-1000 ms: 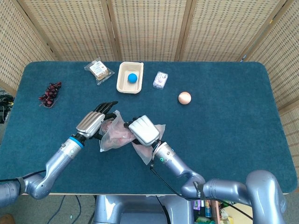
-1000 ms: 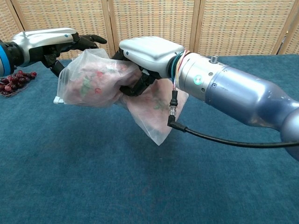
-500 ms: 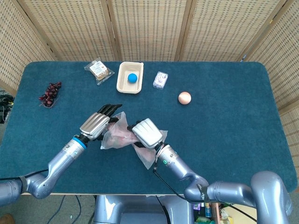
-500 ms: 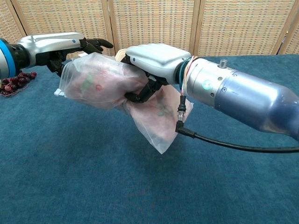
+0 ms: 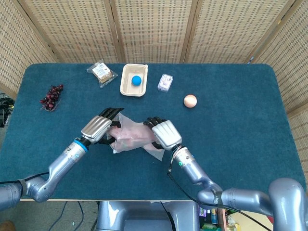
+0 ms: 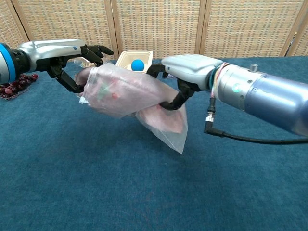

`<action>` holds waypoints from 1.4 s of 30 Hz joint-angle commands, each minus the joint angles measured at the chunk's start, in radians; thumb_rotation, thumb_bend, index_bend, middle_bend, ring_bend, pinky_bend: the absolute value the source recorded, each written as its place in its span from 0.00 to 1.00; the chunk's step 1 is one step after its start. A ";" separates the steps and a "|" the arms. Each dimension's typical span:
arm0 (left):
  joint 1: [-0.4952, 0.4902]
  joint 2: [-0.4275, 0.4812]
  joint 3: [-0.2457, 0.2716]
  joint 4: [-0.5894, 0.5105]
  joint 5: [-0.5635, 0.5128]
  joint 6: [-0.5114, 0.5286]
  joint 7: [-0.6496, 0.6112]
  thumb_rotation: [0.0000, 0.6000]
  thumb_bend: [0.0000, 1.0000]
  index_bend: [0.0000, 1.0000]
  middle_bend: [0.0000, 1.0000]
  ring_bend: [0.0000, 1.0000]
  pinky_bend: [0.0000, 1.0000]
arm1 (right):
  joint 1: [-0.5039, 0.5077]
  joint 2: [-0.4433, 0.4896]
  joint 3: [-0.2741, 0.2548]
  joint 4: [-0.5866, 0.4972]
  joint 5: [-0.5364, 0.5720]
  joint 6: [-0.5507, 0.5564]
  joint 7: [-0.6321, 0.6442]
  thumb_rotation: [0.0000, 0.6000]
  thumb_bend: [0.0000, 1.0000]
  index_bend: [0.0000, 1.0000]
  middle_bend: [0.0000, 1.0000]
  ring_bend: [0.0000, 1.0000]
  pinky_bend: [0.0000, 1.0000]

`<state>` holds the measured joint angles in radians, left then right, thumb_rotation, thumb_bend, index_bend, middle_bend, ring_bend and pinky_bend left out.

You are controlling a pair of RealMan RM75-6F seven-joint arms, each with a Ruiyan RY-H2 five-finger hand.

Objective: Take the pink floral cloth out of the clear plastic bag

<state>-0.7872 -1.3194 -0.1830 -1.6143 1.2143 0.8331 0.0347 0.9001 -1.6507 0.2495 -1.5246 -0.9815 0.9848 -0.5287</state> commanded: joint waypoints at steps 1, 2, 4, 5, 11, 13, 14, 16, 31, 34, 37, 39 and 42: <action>-0.007 -0.005 -0.003 0.005 -0.009 -0.007 -0.002 1.00 0.51 0.66 0.00 0.00 0.00 | -0.045 0.103 -0.031 -0.070 0.045 0.004 -0.046 1.00 0.00 0.00 0.00 0.00 0.04; -0.011 -0.005 -0.005 0.005 -0.011 -0.007 0.000 1.00 0.51 0.66 0.00 0.00 0.00 | -0.059 0.126 -0.050 -0.076 0.012 0.019 -0.046 1.00 0.00 0.00 0.00 0.00 0.03; -0.016 -0.003 -0.008 0.002 -0.012 -0.006 0.007 1.00 0.51 0.66 0.00 0.00 0.00 | -0.084 0.160 -0.087 -0.080 -0.060 0.048 -0.040 1.00 0.00 0.00 0.00 0.00 0.02; -0.018 -0.001 -0.011 -0.002 -0.014 -0.005 0.011 1.00 0.51 0.66 0.00 0.00 0.00 | -0.098 0.176 -0.108 -0.079 -0.101 0.064 -0.034 1.00 0.00 0.00 0.00 0.00 0.02; -0.034 0.022 -0.032 -0.038 -0.039 0.004 0.042 1.00 0.51 0.66 0.00 0.00 0.00 | -0.202 0.226 -0.261 0.033 -0.443 0.234 0.073 1.00 0.00 0.00 0.16 0.06 0.08; -0.037 0.027 -0.037 -0.044 -0.047 0.006 0.050 1.00 0.51 0.66 0.00 0.00 0.00 | -0.218 0.221 -0.290 0.084 -0.518 0.275 0.108 1.00 0.00 0.04 0.28 0.17 0.19; -0.039 0.030 -0.040 -0.047 -0.052 0.007 0.055 1.00 0.51 0.66 0.00 0.00 0.00 | -0.224 0.217 -0.304 0.113 -0.555 0.295 0.123 1.00 0.00 0.05 0.31 0.21 0.23; -0.044 0.036 -0.045 -0.052 -0.063 0.009 0.067 1.00 0.51 0.66 0.00 0.00 0.00 | -0.236 0.204 -0.337 0.187 -0.643 0.343 0.149 1.00 0.00 0.09 0.41 0.31 0.34; -0.074 0.079 -0.056 -0.130 -0.146 0.018 0.150 1.00 0.51 0.66 0.00 0.00 0.00 | -0.112 0.043 -0.404 0.483 -1.036 0.362 0.078 1.00 0.00 0.20 0.67 0.55 0.73; -0.077 0.083 -0.056 -0.138 -0.155 0.020 0.154 1.00 0.51 0.66 0.00 0.00 0.00 | -0.079 0.023 -0.389 0.476 -1.055 0.326 0.052 1.00 0.00 0.21 0.69 0.57 0.75; -0.081 0.087 -0.056 -0.146 -0.163 0.021 0.155 1.00 0.51 0.66 0.00 0.00 0.00 | -0.039 -0.001 -0.370 0.469 -1.068 0.268 0.010 1.00 0.00 0.21 0.71 0.57 0.75; -0.084 0.089 -0.057 -0.151 -0.168 0.019 0.153 1.00 0.51 0.66 0.00 0.00 0.00 | -0.016 -0.022 -0.355 0.470 -1.069 0.220 -0.031 1.00 0.00 0.21 0.71 0.58 0.75; -0.087 0.088 -0.056 -0.153 -0.171 0.018 0.153 1.00 0.51 0.66 0.00 0.00 0.00 | -0.007 -0.035 -0.343 0.460 -1.056 0.175 -0.069 1.00 0.00 0.21 0.71 0.58 0.76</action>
<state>-0.8744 -1.2311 -0.2390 -1.7671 1.0429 0.8514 0.1874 0.8786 -1.6704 -0.1067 -1.0580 -2.0415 1.1867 -0.5724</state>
